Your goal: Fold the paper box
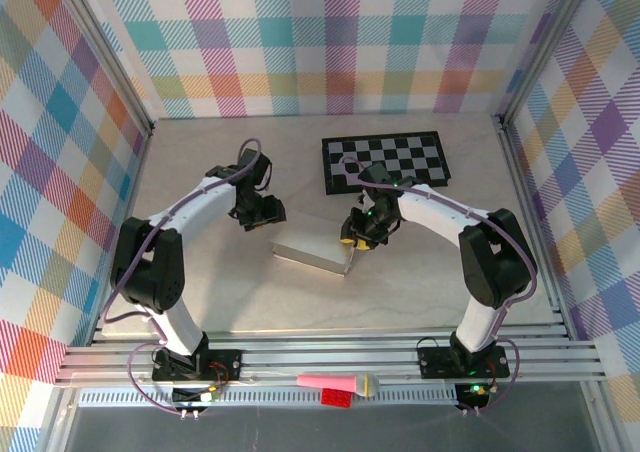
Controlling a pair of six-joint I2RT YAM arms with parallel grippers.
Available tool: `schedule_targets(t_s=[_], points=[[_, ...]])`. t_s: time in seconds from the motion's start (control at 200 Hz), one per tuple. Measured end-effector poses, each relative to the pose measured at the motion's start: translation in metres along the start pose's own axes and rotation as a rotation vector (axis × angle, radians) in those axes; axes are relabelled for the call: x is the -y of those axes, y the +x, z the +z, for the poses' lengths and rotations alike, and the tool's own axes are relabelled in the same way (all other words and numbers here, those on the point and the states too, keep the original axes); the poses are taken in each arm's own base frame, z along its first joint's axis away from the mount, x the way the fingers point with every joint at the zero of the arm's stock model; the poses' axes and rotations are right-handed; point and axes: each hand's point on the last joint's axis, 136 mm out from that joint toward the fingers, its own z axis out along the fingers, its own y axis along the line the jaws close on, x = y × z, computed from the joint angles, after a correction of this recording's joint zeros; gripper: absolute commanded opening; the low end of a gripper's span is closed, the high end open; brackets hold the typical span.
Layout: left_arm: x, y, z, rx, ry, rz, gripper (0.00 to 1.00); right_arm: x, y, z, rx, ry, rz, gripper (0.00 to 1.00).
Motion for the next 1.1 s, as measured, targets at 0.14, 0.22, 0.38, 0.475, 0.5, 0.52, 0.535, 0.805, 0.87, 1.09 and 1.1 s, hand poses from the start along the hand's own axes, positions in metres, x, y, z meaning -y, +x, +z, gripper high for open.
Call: schedule_targets(t_s=[0.14,0.22,0.38,0.475,0.5,0.52,0.535,0.805,0.87,1.09,1.1], points=[[0.011,0.003,0.009,-0.007,0.077,0.011,0.42,0.000,0.000,0.001,-0.001,0.001,0.000,0.35],[0.009,0.011,0.016,-0.025,0.087,0.009,0.38,0.001,-0.001,0.002,-0.002,0.006,-0.002,0.35],[0.000,0.028,0.027,-0.055,0.077,0.000,0.28,0.004,-0.004,0.006,-0.003,0.026,-0.007,0.35],[-0.002,0.031,0.026,-0.053,0.078,-0.009,0.23,0.008,-0.003,0.007,-0.010,0.044,-0.010,0.34],[-0.002,0.031,0.026,-0.052,0.079,-0.010,0.23,0.009,-0.003,0.007,-0.011,0.049,-0.012,0.34],[-0.002,0.031,0.025,-0.050,0.080,-0.011,0.23,0.010,-0.002,0.007,-0.011,0.051,-0.014,0.34],[-0.002,0.031,0.025,-0.048,0.080,-0.011,0.23,0.010,-0.002,0.007,-0.011,0.054,-0.014,0.34],[-0.003,0.034,0.026,-0.045,0.068,-0.007,0.24,0.016,-0.001,0.007,-0.014,0.080,-0.039,0.45],[-0.004,0.035,0.026,-0.044,0.065,-0.007,0.25,0.016,-0.001,0.007,-0.015,0.079,-0.043,0.49],[-0.003,0.037,0.026,-0.043,0.053,0.005,0.27,0.011,0.002,0.008,-0.032,0.053,-0.041,0.53],[-0.004,0.037,0.026,-0.042,0.052,0.005,0.27,0.010,0.002,0.008,-0.033,0.051,-0.041,0.53]])
